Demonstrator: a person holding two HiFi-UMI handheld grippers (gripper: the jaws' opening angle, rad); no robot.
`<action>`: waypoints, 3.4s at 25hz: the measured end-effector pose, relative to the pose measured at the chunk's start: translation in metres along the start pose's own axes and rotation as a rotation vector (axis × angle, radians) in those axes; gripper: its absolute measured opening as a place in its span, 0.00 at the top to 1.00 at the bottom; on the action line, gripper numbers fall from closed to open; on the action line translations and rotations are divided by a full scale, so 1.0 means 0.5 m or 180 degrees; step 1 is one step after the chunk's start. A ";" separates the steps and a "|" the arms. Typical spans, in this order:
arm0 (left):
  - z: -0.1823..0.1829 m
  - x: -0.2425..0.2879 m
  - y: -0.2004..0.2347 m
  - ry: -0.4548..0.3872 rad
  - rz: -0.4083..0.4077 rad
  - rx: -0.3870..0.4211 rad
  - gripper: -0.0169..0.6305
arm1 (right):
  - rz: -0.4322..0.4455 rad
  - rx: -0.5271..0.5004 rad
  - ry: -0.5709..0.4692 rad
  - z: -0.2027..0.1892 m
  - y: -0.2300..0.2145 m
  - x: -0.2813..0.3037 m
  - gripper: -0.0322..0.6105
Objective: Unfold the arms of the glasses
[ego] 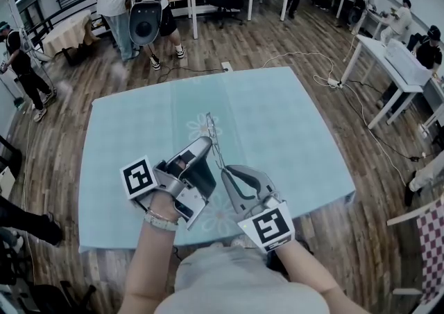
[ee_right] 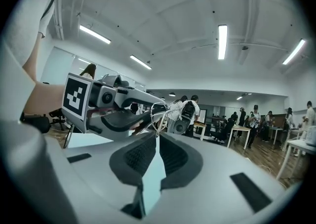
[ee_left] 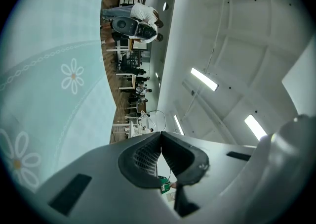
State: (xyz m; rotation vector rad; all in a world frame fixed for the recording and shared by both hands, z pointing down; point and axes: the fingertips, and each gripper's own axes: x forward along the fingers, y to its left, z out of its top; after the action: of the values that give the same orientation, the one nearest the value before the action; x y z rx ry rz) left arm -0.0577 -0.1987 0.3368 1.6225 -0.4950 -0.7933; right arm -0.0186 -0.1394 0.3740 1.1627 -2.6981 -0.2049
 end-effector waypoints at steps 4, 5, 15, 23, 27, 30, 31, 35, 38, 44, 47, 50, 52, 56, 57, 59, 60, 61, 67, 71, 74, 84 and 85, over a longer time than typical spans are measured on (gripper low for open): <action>0.001 -0.002 -0.005 0.0010 -0.0017 0.0006 0.96 | -0.0032 0.0002 0.0000 0.003 -0.001 -0.001 0.91; 0.001 -0.003 -0.006 0.0015 -0.0019 0.0011 0.96 | -0.0035 -0.0002 -0.0001 0.004 0.000 -0.001 0.91; -0.003 -0.003 0.001 0.0039 -0.0019 0.0010 0.96 | -0.0084 0.0071 -0.0021 -0.006 -0.027 -0.018 0.91; -0.004 -0.004 0.004 0.0075 -0.0026 0.0003 0.96 | -0.0189 0.0118 -0.0032 -0.008 -0.052 -0.032 0.91; -0.006 -0.008 0.004 0.0073 -0.0020 -0.0006 0.96 | -0.0257 0.0156 -0.0056 -0.004 -0.067 -0.043 0.91; -0.007 -0.007 0.003 0.0086 -0.0019 -0.0007 0.96 | -0.0317 0.0168 -0.0061 -0.003 -0.082 -0.047 0.91; -0.007 -0.007 0.004 0.0091 -0.0019 -0.0008 0.96 | -0.0338 0.0173 -0.0062 -0.003 -0.087 -0.048 0.91; -0.014 -0.011 0.010 0.0118 -0.0025 -0.0019 0.96 | -0.0419 0.0187 -0.0066 -0.007 -0.102 -0.051 0.91; -0.023 -0.014 0.012 0.0143 -0.0040 -0.0031 0.96 | -0.0478 0.0198 -0.0079 -0.010 -0.111 -0.058 0.91; -0.035 -0.015 0.010 0.0193 -0.0053 -0.0036 0.96 | -0.0607 0.0201 -0.0081 -0.011 -0.144 -0.074 0.91; -0.039 -0.018 0.009 0.0215 -0.0062 -0.0050 0.96 | -0.0636 0.0203 -0.0072 -0.010 -0.152 -0.077 0.91; -0.040 -0.025 0.010 0.0248 -0.0072 -0.0072 0.96 | -0.0655 0.0194 -0.0059 -0.010 -0.158 -0.077 0.91; -0.039 -0.029 0.010 0.0271 -0.0078 -0.0075 0.96 | -0.0668 0.0182 -0.0055 -0.008 -0.165 -0.075 0.91; -0.041 -0.031 0.015 0.0299 -0.0068 -0.0075 0.96 | -0.0678 0.0134 -0.0032 -0.009 -0.187 -0.071 0.91; -0.042 -0.031 0.016 0.0301 -0.0063 -0.0079 0.96 | -0.0680 0.0118 -0.0024 -0.009 -0.192 -0.069 0.91; -0.044 -0.035 0.016 0.0308 -0.0059 -0.0087 0.96 | -0.0686 0.0097 -0.0010 -0.008 -0.198 -0.066 0.90; -0.046 -0.038 0.016 0.0313 -0.0061 -0.0093 0.96 | -0.0696 0.0090 -0.0002 -0.006 -0.201 -0.064 0.90; -0.047 -0.041 0.015 0.0318 -0.0065 -0.0099 0.96 | -0.0712 0.0085 0.0007 -0.005 -0.203 -0.062 0.90; -0.050 -0.053 0.013 0.0316 -0.0098 -0.0151 0.96 | -0.0697 0.0039 0.0028 -0.014 -0.215 -0.046 0.89; -0.057 -0.057 0.012 0.0344 -0.0107 -0.0144 0.96 | -0.0710 0.0011 0.0062 -0.021 -0.225 -0.038 0.89; -0.062 -0.055 0.009 0.0374 -0.0114 -0.0130 0.96 | -0.0703 0.0006 0.0060 -0.024 -0.233 -0.033 0.89; -0.081 -0.059 0.010 0.0484 -0.0143 -0.0178 0.96 | -0.0716 0.0066 0.0093 -0.027 -0.248 -0.017 0.86; -0.082 -0.059 0.012 0.0495 -0.0141 -0.0178 0.96 | -0.0720 0.0073 0.0095 -0.028 -0.250 -0.016 0.85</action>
State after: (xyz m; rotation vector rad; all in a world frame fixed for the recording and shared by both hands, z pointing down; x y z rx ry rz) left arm -0.0473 -0.1514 0.3520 1.6331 -0.3248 -0.7010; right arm 0.0780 -0.2197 0.3613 1.4652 -2.5464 -0.1882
